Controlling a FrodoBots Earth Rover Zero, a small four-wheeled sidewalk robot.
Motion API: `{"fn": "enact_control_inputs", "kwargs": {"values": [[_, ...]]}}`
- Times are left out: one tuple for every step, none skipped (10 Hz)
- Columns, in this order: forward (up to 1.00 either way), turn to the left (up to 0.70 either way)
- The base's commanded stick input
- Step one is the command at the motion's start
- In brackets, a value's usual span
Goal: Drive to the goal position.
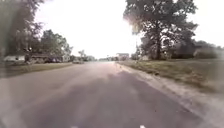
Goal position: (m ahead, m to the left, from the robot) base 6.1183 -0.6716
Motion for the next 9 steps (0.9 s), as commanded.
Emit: {"fn": "enact_control_inputs", "kwargs": {"values": [[1.00,0.17],[1.00,0.12],[1.00,0.02],[1.00,0.00],[1.00,0.00],[1.00,-0.05],[1.00,-0.20],[1.00,-0.35],[1.00,-0.23]]}}
